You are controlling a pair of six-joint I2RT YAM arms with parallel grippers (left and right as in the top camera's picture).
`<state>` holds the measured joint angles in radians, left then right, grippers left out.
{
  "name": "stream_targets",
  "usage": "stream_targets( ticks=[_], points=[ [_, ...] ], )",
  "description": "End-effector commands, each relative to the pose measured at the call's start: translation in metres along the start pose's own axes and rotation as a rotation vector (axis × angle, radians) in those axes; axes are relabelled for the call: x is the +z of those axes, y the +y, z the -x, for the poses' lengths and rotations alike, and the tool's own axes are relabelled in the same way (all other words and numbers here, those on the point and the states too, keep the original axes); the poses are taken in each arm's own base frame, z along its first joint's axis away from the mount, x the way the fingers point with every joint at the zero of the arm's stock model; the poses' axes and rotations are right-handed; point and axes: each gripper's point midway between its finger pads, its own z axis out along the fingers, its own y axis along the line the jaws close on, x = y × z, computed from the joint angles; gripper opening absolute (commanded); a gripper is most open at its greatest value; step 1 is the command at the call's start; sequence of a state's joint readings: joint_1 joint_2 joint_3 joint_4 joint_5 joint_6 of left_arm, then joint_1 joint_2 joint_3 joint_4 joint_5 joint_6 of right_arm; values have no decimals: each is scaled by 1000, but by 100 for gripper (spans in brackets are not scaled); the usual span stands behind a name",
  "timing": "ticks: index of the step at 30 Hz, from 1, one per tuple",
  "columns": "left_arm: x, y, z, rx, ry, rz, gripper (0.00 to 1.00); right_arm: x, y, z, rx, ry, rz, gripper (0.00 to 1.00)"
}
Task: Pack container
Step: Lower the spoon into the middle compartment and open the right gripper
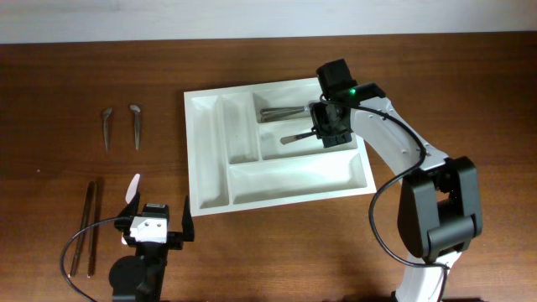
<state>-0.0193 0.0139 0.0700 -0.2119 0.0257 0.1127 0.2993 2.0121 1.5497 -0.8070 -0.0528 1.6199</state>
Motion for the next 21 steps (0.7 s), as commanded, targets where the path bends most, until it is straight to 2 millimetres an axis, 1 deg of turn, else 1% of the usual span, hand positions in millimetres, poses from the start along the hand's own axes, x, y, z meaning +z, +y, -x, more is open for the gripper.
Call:
stream_targets(
  ticks=[1,6,8,10,12,15,19,21],
  points=[
    [0,0,-1,15,-4,1,99,15,-9,-6,-3,0,-38,6],
    [0,0,-1,15,-4,1,99,25,-12,-16,-24,7,-55,6],
    [0,0,-1,15,-5,1,99,25,-10,-17,-29,5,-46,10],
    [0,0,-1,15,-5,1,99,26,-7,-19,-32,6,-32,17],
    [0,0,-1,15,-4,1,99,26,-5,-19,-41,5,-23,34],
    [0,0,-1,15,-4,1,99,26,3,-18,-144,1,8,46],
    [0,0,-1,15,-4,1,99,23,14,-19,-273,-1,47,47],
    [0,0,-1,15,-4,1,99,20,19,-18,-323,-4,60,49]
  ],
)
